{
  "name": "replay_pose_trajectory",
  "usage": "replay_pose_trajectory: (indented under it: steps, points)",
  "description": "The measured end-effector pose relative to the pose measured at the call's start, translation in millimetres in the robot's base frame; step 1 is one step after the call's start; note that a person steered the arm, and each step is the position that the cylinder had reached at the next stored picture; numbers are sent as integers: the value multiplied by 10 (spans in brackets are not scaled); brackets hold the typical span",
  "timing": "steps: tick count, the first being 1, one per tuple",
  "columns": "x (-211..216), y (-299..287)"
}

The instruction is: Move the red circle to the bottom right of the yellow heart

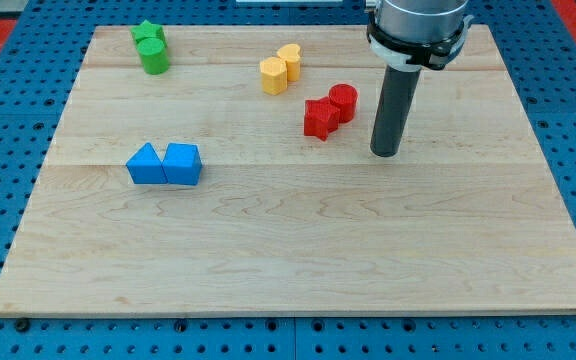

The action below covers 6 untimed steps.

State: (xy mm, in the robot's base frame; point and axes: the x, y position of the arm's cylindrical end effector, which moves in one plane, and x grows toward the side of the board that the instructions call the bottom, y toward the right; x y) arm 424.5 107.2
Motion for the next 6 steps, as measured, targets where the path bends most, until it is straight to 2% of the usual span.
replay_pose_trajectory:
  steps: [3, 6]
  points:
    - [60, -106]
    - [-806, -335]
